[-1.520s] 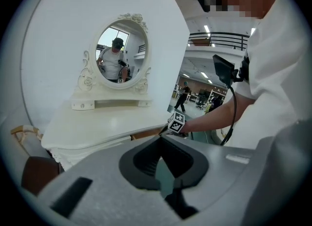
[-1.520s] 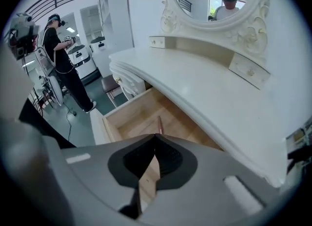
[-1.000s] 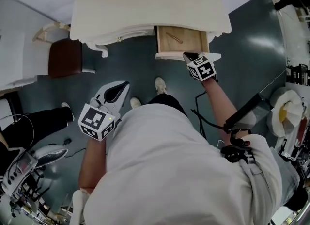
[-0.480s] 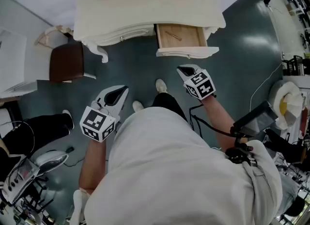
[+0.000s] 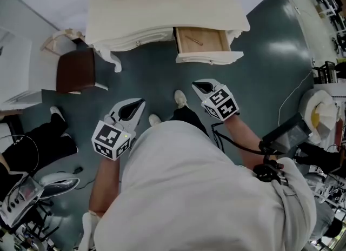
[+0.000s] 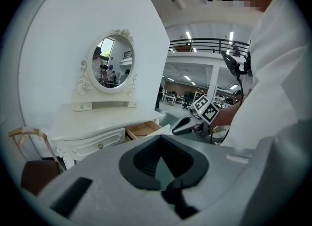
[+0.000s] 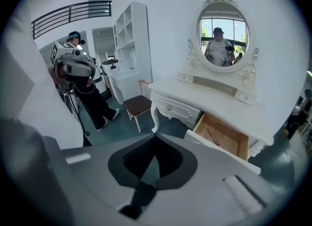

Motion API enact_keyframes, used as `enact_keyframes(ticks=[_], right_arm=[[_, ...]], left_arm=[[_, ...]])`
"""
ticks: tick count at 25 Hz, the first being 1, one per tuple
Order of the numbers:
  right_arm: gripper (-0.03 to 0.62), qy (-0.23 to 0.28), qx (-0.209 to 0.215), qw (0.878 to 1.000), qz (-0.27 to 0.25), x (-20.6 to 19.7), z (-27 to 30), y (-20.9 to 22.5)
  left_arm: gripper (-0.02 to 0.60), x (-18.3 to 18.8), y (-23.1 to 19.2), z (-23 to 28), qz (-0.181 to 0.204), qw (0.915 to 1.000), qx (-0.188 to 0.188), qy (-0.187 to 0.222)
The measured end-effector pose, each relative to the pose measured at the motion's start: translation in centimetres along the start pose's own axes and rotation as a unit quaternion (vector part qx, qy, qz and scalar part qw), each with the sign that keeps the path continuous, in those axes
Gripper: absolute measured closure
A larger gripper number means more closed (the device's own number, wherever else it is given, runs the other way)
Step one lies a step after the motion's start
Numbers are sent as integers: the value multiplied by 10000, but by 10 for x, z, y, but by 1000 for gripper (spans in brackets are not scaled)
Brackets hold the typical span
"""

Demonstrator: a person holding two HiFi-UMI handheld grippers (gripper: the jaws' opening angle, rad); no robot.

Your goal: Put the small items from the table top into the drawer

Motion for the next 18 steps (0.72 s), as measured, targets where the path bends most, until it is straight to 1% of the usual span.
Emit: enact_keyframes(ticks=[6, 18], right_arm=[[594, 170, 48, 9998, -108, 15, 0, -20], [594, 243, 103, 9991, -326, 32, 7, -40]], left_arm=[[580, -7, -1, -15, 23, 10000, 48, 13], [579, -20, -6, -28, -29, 10000, 55, 48]])
Point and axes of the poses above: the fingertips, and each gripper's own axes: z forward along the fingers, y to its right, x out of its top, the point moved 7 cm from there along -z, backward along the fingers, and after that the axes turned 12 degrees about -z, right-handed, at the moved point
